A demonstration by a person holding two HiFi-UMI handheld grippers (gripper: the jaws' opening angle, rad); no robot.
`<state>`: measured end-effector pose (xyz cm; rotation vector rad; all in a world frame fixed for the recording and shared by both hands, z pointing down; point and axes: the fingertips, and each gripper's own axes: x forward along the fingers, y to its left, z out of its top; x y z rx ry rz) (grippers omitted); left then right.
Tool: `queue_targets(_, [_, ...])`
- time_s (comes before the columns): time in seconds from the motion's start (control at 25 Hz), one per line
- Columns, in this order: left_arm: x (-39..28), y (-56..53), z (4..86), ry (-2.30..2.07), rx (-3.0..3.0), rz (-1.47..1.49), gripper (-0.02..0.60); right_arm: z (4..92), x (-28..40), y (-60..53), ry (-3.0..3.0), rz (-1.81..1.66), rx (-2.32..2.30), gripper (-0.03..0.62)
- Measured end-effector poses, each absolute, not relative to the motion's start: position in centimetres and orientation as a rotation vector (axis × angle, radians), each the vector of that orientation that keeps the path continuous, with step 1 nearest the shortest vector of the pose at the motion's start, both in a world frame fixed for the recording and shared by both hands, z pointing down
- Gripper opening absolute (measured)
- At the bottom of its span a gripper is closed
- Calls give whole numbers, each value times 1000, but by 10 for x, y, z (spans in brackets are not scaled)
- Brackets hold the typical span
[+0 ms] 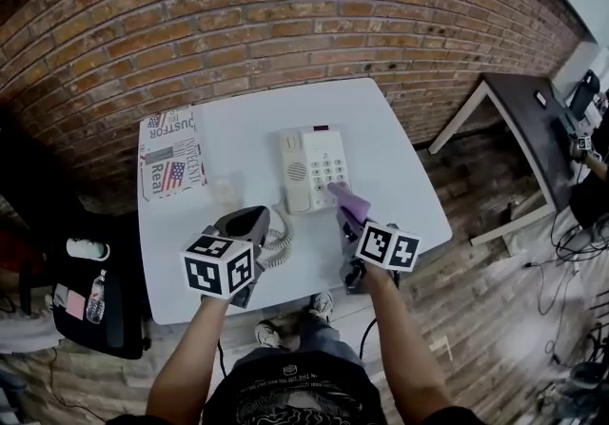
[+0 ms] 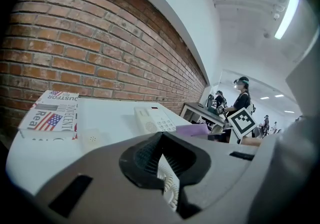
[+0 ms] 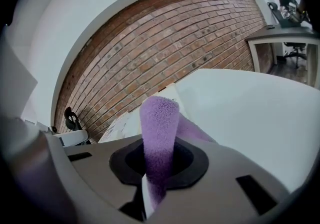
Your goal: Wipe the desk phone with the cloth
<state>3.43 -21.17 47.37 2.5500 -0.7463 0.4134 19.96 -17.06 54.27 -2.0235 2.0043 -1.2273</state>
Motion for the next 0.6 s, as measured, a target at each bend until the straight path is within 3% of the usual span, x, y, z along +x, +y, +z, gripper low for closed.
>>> queue_targets(0.6, [-1, -209, 477, -780, 2538, 426, 6, 545, 131, -190, 2083, -1222, -1911, 46])
